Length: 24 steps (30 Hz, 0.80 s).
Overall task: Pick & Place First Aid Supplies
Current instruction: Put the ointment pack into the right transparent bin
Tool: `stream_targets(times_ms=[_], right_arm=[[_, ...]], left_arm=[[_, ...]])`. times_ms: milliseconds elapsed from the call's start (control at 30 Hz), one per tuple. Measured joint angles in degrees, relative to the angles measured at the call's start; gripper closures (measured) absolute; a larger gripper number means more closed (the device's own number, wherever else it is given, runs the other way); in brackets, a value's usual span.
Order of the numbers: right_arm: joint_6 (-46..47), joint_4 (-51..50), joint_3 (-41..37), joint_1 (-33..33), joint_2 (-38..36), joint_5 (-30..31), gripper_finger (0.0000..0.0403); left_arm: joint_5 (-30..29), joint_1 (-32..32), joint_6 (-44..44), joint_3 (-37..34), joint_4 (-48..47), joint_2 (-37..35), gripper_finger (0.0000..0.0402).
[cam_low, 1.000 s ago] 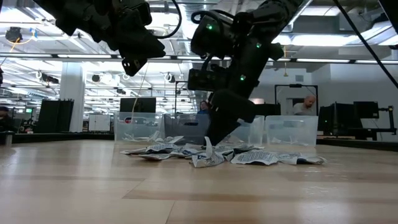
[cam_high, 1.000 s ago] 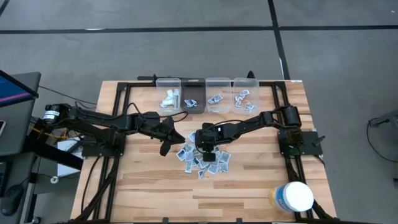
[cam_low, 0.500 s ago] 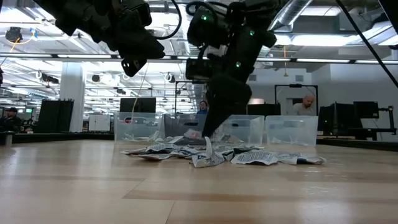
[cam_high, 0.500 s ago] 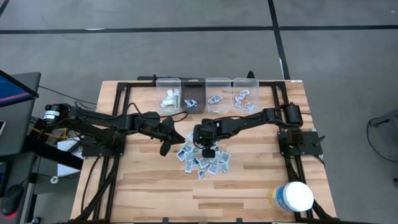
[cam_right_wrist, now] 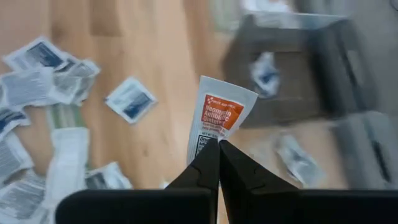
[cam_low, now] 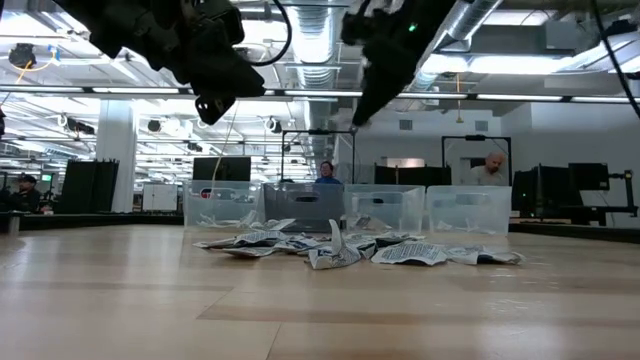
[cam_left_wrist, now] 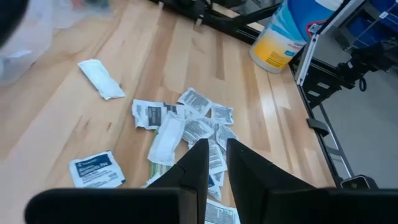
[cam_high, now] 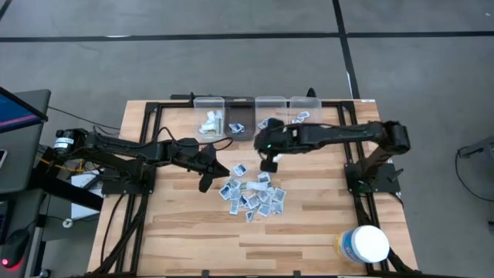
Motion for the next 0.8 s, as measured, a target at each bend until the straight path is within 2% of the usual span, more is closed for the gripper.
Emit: stream_targets(times_ms=[167, 400, 567, 700, 800], right_arm=[[1.1, -8.3, 0.0, -3.5, -5.2, 2.9, 0.0403], [11.0, -20.1, 0.0, -11.5, -7.6, 4.6, 0.0402], [14.8, -22.2, -0.2, -17.4, -6.8, 5.3, 0.0402], [17.2, -22.2, -0.9, -21.4, -6.0, 9.4, 0.0402], [17.8, -21.5, -1.4, -23.7, -6.1, 10.2, 0.0402]], left_arm=[[-0.1, 1.9, 0.1, 0.0, 0.0, 0.0, 0.0344], [-0.1, 5.7, 1.4, 0.0, -0.3, 0.0, 0.0344], [-0.1, 9.4, 2.8, 0.0, -0.2, 0.0, 0.0344], [-0.1, 12.6, 2.8, 0.0, -0.2, 0.0, 0.0344], [-0.1, 14.7, 2.8, 0.0, -0.2, 0.0, 0.0344]])
